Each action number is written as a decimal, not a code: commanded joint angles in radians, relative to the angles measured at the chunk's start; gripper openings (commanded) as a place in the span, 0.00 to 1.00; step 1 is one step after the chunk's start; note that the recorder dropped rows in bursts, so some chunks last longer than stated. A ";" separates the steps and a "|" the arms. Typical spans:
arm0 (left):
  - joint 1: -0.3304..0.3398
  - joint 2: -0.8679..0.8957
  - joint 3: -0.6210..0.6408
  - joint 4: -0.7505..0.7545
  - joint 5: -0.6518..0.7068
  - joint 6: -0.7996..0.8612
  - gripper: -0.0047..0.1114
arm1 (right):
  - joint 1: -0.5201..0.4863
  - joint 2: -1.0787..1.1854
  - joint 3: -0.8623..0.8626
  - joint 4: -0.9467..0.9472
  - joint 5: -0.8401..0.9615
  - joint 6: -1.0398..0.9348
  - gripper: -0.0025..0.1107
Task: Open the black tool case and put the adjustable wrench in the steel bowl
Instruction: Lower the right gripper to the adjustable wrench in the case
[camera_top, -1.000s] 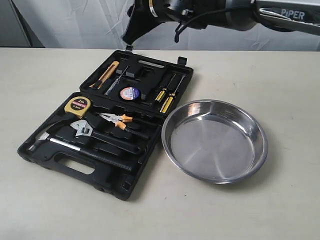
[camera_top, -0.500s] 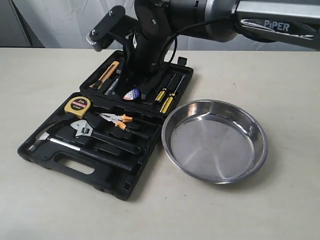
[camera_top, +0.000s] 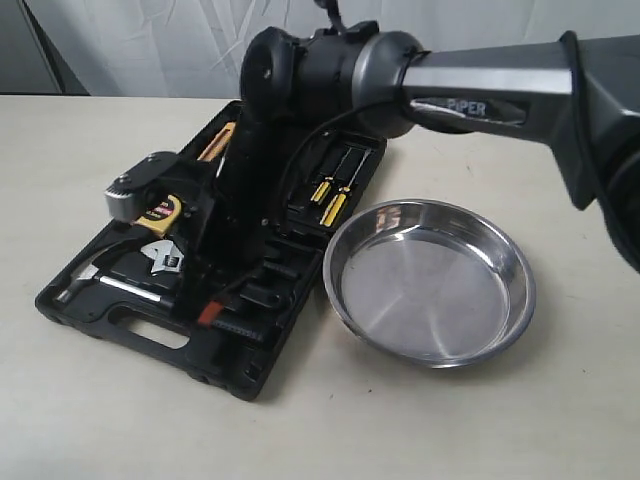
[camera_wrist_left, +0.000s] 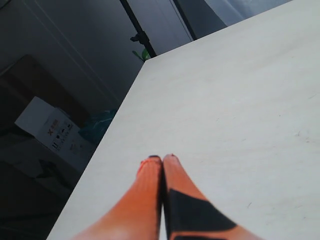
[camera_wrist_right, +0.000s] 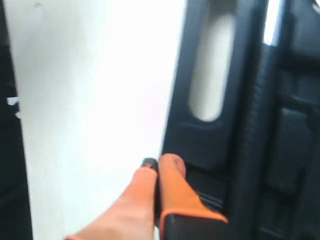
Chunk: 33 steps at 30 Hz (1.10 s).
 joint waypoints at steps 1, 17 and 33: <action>-0.006 0.005 -0.002 -0.003 -0.005 -0.004 0.04 | 0.052 0.027 -0.004 0.141 -0.105 -0.191 0.02; -0.006 0.005 -0.002 -0.003 -0.005 -0.004 0.04 | 0.034 0.033 -0.004 0.126 -1.237 -0.220 0.02; -0.006 0.005 -0.002 -0.003 -0.005 -0.004 0.04 | -0.267 0.033 -0.004 -0.022 -0.551 0.151 0.02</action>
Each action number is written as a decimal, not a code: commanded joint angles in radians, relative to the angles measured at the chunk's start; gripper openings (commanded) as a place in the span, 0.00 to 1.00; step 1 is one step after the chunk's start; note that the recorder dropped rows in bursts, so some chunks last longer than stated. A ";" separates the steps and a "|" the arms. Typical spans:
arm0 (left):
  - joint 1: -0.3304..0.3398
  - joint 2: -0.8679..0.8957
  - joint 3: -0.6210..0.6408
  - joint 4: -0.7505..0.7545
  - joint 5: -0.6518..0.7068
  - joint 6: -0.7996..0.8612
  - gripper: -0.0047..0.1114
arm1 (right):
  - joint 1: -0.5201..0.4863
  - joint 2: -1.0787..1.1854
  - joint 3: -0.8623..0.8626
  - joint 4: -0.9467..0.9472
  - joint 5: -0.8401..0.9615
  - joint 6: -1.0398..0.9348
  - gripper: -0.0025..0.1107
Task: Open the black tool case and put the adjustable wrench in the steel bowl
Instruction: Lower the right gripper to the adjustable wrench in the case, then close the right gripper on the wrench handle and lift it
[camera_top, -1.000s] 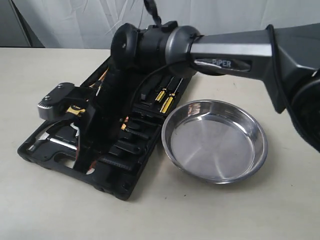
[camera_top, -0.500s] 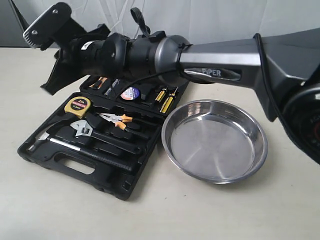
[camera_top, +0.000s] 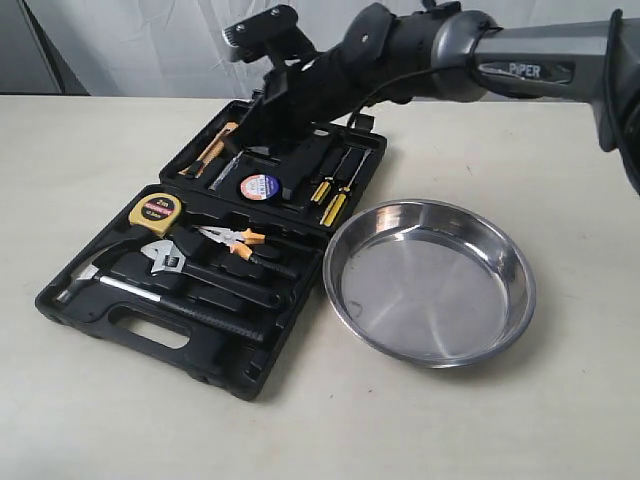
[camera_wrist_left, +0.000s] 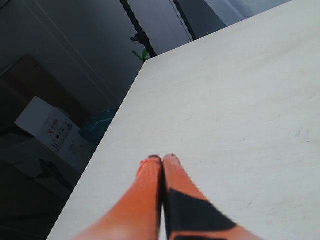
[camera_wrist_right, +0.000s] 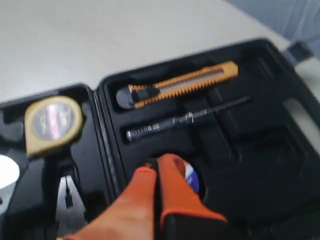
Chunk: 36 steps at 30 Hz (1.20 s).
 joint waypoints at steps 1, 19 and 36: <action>-0.006 0.005 -0.002 -0.003 -0.005 -0.004 0.04 | -0.049 -0.002 -0.004 -0.180 0.233 0.168 0.02; -0.006 0.005 -0.002 -0.003 -0.005 -0.004 0.04 | 0.119 -0.003 -0.004 -0.191 0.753 0.120 0.02; -0.006 0.005 -0.002 -0.003 -0.005 -0.004 0.04 | 0.285 -0.003 -0.004 -0.272 0.118 0.075 0.02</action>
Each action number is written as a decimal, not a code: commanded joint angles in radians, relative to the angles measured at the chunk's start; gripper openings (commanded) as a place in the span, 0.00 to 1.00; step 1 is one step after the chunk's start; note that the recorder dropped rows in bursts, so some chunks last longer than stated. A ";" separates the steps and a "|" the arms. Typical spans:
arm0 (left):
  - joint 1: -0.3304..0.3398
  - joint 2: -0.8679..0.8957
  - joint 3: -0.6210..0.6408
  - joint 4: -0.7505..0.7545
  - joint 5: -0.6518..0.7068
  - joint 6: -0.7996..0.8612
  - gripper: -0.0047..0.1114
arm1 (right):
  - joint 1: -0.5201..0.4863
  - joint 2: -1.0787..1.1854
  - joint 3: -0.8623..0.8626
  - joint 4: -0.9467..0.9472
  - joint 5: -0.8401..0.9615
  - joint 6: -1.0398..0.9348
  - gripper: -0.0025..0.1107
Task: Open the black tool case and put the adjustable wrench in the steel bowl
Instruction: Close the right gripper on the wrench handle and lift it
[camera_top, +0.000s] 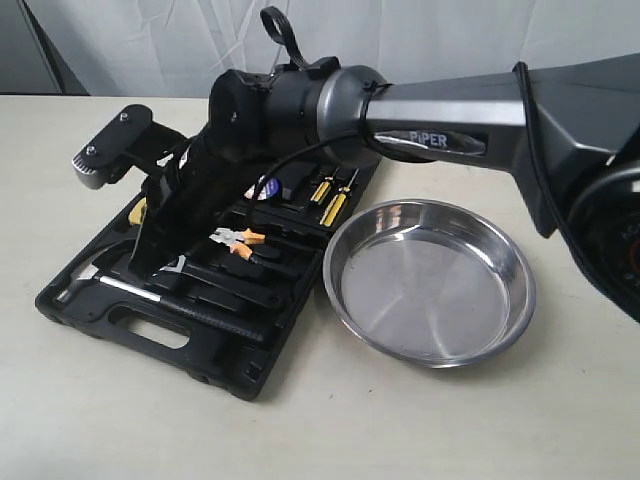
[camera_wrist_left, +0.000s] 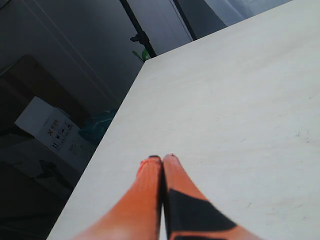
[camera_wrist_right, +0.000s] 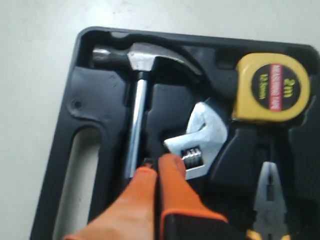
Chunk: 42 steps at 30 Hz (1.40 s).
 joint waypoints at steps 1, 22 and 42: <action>-0.006 0.005 -0.002 -0.003 -0.005 -0.004 0.04 | -0.001 -0.001 -0.004 -0.089 -0.060 0.042 0.02; -0.006 0.005 -0.002 -0.003 -0.005 -0.002 0.04 | -0.001 0.010 -0.004 -0.238 0.005 0.140 0.39; -0.006 0.005 -0.002 -0.003 -0.005 -0.003 0.04 | -0.001 0.105 -0.004 -0.253 -0.057 0.140 0.39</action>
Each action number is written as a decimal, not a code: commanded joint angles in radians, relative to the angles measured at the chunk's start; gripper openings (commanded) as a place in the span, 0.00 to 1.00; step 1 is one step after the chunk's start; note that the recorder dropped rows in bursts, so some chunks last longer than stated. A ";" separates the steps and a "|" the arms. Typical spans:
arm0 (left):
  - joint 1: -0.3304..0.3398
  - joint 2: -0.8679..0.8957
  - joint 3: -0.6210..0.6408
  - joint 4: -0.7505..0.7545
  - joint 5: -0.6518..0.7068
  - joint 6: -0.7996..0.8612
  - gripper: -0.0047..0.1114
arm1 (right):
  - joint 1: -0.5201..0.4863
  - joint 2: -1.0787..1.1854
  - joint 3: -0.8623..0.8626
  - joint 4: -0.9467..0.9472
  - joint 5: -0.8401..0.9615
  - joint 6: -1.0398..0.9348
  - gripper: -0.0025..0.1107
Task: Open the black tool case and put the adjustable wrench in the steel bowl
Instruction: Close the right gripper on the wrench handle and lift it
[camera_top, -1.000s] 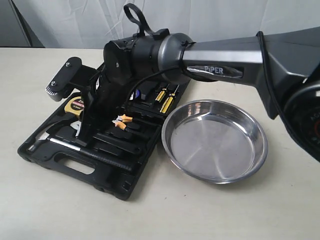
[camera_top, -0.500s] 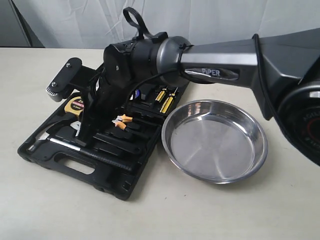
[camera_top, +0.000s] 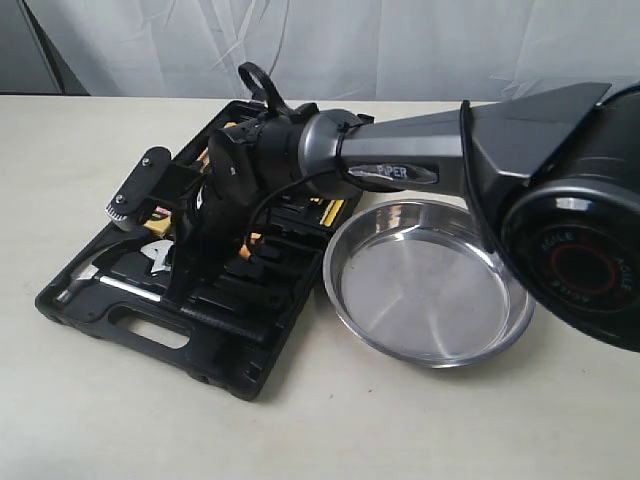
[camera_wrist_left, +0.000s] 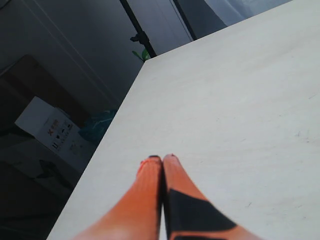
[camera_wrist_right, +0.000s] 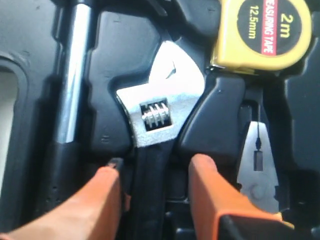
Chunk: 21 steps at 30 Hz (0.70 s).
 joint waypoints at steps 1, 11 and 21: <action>-0.006 0.005 -0.002 -0.003 -0.004 -0.003 0.04 | -0.001 0.012 -0.004 -0.004 -0.007 0.002 0.39; -0.006 0.005 -0.002 -0.003 -0.004 -0.003 0.04 | -0.001 0.075 -0.039 -0.003 -0.012 0.002 0.35; -0.006 0.005 -0.002 -0.003 -0.004 -0.003 0.04 | -0.001 0.080 -0.044 -0.007 -0.004 0.002 0.01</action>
